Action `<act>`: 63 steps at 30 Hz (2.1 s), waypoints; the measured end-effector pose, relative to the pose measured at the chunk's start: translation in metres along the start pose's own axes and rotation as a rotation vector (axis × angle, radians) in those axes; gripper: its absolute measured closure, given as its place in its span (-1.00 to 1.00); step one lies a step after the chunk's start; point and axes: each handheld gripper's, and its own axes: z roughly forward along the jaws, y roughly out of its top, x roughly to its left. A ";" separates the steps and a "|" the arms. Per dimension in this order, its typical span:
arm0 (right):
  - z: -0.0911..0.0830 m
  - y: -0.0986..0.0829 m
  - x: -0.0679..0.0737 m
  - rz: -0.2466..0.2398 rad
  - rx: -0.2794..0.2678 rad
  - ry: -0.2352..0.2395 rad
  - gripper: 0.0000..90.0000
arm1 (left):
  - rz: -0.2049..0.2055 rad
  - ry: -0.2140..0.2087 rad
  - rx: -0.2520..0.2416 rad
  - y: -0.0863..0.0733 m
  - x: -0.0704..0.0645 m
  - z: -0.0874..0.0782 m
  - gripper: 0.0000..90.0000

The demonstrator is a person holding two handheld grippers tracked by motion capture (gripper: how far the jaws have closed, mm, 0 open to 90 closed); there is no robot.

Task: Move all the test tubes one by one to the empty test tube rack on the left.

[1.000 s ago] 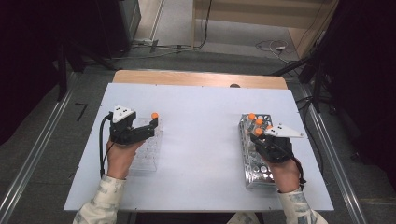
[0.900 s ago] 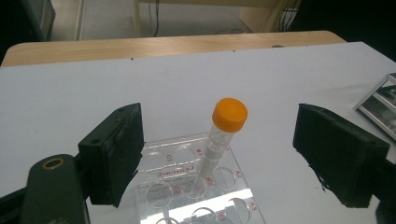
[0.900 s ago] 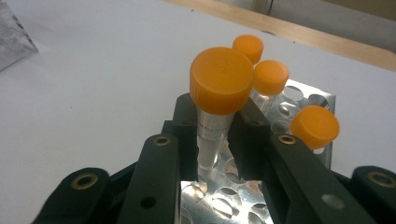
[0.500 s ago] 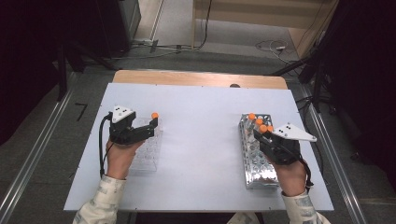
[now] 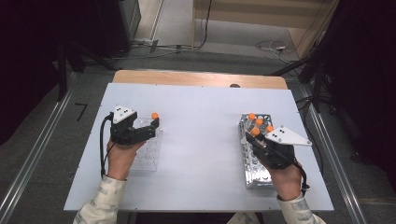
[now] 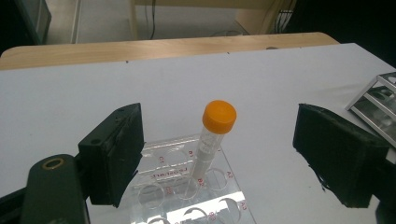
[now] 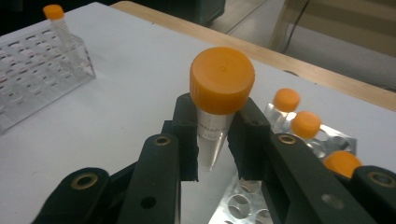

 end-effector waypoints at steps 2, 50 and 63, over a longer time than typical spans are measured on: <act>0.004 -0.001 0.005 -0.009 0.005 0.014 0.57 | 0.001 0.000 0.001 0.000 0.000 0.000 -0.63; 0.065 -0.016 0.066 -0.086 0.111 0.221 0.57 | 0.139 -0.232 0.024 -0.005 -0.080 -0.004 -0.63; 0.074 -0.014 0.078 -0.108 0.118 0.245 0.57 | 0.178 -0.347 0.065 -0.015 -0.107 0.002 -0.51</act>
